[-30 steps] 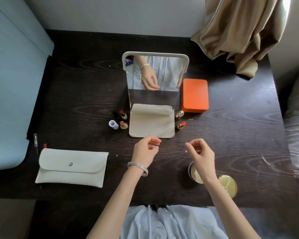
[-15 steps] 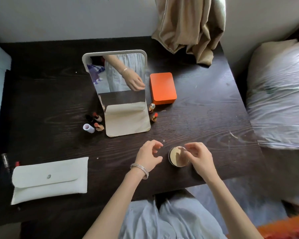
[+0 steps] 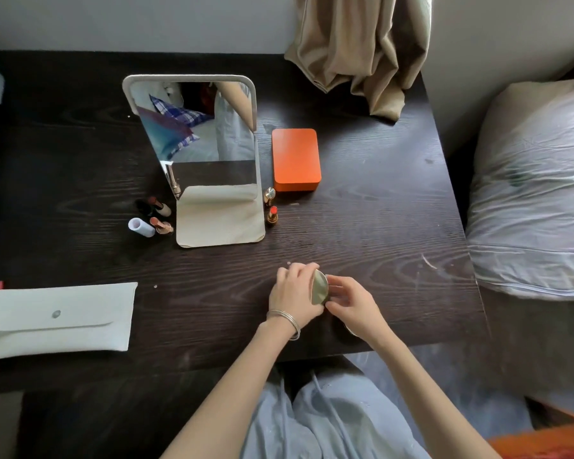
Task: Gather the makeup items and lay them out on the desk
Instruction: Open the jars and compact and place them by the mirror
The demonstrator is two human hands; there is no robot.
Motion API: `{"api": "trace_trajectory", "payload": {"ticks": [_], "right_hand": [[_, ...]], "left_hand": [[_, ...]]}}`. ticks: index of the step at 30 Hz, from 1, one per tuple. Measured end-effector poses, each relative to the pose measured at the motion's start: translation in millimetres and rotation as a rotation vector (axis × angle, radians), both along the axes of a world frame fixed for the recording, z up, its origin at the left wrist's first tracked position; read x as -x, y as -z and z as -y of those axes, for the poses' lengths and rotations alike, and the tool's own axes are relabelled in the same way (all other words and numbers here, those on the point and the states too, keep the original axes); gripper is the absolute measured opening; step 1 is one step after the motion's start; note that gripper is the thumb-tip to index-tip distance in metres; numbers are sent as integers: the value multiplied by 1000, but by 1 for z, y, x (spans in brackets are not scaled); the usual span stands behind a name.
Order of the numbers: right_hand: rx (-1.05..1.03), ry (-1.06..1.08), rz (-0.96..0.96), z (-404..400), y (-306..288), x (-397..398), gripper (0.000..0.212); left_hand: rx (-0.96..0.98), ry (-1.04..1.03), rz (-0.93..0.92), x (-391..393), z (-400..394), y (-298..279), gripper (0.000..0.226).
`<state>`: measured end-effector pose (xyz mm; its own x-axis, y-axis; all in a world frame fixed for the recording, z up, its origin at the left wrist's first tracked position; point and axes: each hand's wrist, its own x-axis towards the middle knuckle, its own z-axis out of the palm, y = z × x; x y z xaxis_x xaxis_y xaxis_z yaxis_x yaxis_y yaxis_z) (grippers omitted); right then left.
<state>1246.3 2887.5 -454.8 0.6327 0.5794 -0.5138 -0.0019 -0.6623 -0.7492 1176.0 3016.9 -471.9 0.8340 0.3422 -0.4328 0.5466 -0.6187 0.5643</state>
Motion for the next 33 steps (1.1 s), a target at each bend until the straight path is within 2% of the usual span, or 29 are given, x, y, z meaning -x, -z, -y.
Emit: {"api": "trace_trajectory", "payload": {"ticks": [3, 6, 8, 12, 17, 20, 23, 25, 27, 30, 33], "right_hand": [[-171, 178, -349, -17, -12, -1, 32], [-299, 283, -752, -42, -25, 4, 43], [-325, 320, -912, -61, -31, 10, 51], [-270, 430, -1086, -100, -39, 28, 66], [-224, 456, -1067, -138, -30, 59, 68], [-156, 504, -949, -152, -19, 76, 63], [-175, 591, -833, -160, -11, 92, 56], [-179, 616, -726, -164, -9, 102, 52], [-206, 602, -601, -170, -9, 111, 47], [-303, 587, -468, -176, -10, 119, 37], [-384, 546, -377, -169, -5, 131, 41]], "left_hand": [[280, -229, -50, 5, -23, -10, 71], [372, -261, -9, 14, -44, -24, 64], [321, -256, 73, 21, -51, -35, 61], [-46, -88, 206, 43, -66, -47, 64], [-242, 31, 205, 71, -93, -46, 57], [-354, 64, 165, 80, -102, -47, 60], [-449, 119, 112, 88, -108, -46, 58], [-444, 111, 59, 90, -110, -46, 51], [-405, -9, -9, 89, -108, -48, 44], [-307, -191, -123, 84, -107, -51, 48], [-225, -239, -254, 77, -107, -52, 55]]}}
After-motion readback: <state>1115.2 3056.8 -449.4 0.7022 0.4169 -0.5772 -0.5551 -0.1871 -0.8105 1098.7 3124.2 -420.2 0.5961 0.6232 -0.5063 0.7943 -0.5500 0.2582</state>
